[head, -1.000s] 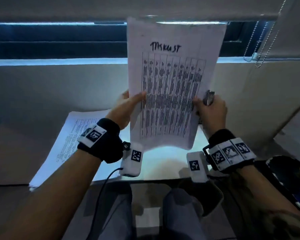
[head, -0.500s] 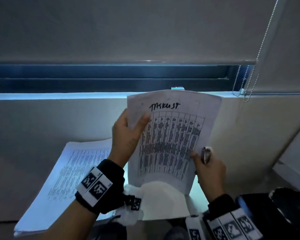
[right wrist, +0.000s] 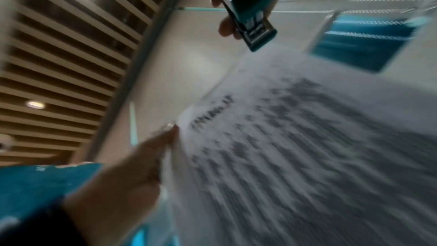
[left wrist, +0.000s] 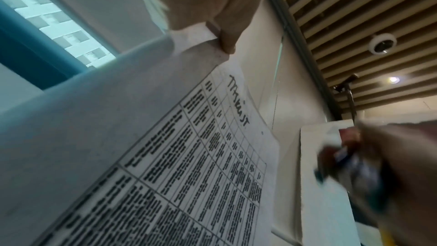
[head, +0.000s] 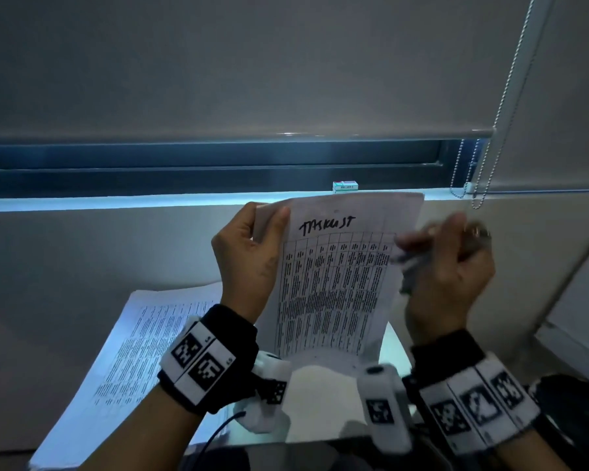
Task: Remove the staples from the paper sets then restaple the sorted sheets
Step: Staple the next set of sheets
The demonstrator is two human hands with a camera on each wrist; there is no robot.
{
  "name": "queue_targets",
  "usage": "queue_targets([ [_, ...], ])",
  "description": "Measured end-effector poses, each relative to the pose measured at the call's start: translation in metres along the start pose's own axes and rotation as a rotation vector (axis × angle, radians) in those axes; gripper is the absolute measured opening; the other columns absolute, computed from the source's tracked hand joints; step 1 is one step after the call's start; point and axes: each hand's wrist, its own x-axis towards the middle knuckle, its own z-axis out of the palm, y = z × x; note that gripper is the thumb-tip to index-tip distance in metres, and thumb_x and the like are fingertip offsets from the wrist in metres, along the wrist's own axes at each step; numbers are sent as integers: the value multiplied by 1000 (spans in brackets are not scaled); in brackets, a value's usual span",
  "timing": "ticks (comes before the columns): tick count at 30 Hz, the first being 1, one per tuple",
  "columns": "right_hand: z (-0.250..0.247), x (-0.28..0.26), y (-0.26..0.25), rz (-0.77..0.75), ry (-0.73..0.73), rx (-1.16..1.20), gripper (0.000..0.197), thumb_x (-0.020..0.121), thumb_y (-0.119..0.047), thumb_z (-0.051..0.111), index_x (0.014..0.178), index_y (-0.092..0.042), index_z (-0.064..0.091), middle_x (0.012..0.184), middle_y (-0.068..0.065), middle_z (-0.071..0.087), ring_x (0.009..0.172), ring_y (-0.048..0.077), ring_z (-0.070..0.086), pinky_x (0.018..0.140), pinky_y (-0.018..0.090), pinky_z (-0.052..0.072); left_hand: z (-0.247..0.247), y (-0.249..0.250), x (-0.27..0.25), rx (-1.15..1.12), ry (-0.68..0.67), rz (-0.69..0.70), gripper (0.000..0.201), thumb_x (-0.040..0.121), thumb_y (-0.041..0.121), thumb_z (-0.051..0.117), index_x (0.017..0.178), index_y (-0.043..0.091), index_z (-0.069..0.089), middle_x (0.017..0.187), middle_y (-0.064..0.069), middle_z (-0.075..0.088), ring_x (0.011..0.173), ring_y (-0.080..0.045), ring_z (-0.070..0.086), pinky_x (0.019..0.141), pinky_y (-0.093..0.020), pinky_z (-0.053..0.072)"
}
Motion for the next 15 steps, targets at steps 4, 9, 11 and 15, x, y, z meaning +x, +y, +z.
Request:
queue_targets([
  [4, 67, 15, -29, -128, -119, 94, 19, 91, -24, 41, 76, -12, 45, 62, 2, 52, 55, 9, 56, 52, 17, 46, 0, 6, -7, 36, 1, 66, 11, 87, 17, 64, 77, 20, 61, 68, 14, 58, 65, 2, 53, 61, -11, 41],
  [9, 97, 9, -9, -90, -240, -57, 20, 91, -31, 43, 73, -23, 45, 62, -3, 56, 61, 12, 60, 65, 21, 48, -1, 11, -12, 77, 3, 170, 15, 87, 21, 61, 81, 7, 65, 76, 1, 59, 73, -17, 54, 67, -23, 42],
  [11, 98, 3, -1, -83, -262, -87, 23, 91, -34, 44, 70, -24, 44, 61, -2, 58, 59, 11, 61, 61, 19, 47, -2, 11, -12, 95, 7, 188, 16, 86, 19, 62, 80, 5, 66, 78, 0, 57, 75, -17, 54, 68, -20, 41],
  [15, 100, -3, 8, -152, -249, -164, 32, 85, -49, 44, 64, -26, 38, 53, -5, 46, 48, 16, 52, 50, 34, 46, 0, 9, -13, 110, 21, 186, 14, 83, 15, 66, 79, 2, 66, 83, -5, 52, 74, -6, 49, 70, -6, 38],
])
